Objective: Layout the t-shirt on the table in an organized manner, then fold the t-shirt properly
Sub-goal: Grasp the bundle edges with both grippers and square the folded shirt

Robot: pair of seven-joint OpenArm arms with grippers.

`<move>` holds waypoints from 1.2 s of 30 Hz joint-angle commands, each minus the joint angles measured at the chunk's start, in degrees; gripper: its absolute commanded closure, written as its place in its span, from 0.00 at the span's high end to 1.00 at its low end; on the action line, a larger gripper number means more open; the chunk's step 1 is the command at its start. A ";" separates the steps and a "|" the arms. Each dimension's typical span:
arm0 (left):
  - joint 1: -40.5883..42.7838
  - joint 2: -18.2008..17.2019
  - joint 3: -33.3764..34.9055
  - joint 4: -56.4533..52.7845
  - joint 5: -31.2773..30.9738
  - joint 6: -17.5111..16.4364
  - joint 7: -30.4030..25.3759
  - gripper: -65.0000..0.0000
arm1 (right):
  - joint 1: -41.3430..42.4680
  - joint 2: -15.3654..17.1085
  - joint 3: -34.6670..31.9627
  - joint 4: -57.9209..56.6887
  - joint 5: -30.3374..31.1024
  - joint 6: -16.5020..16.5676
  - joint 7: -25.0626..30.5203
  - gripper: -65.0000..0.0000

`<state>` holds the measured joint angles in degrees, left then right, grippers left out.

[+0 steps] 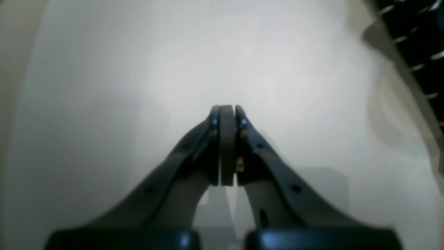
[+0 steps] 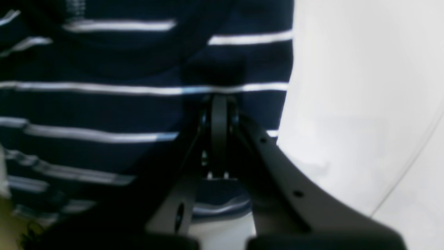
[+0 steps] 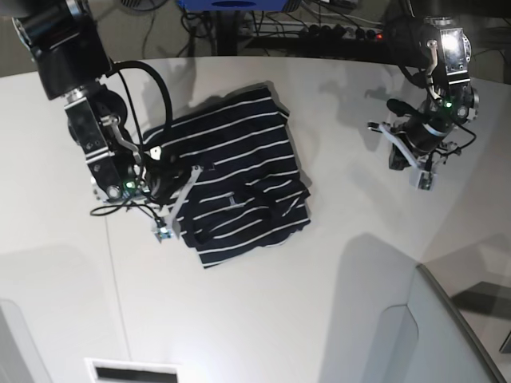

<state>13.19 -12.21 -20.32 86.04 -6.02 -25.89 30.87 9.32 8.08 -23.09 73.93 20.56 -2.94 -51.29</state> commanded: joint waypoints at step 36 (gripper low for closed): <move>-1.63 -0.58 -2.32 -2.48 -0.44 -0.18 -1.03 0.00 | -12.88 2.78 4.94 9.72 -0.12 -6.77 -0.10 0.00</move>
<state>11.88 -12.03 -22.41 82.76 -6.02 -26.09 31.03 -3.75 10.55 -18.48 82.83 20.51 -9.65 -50.39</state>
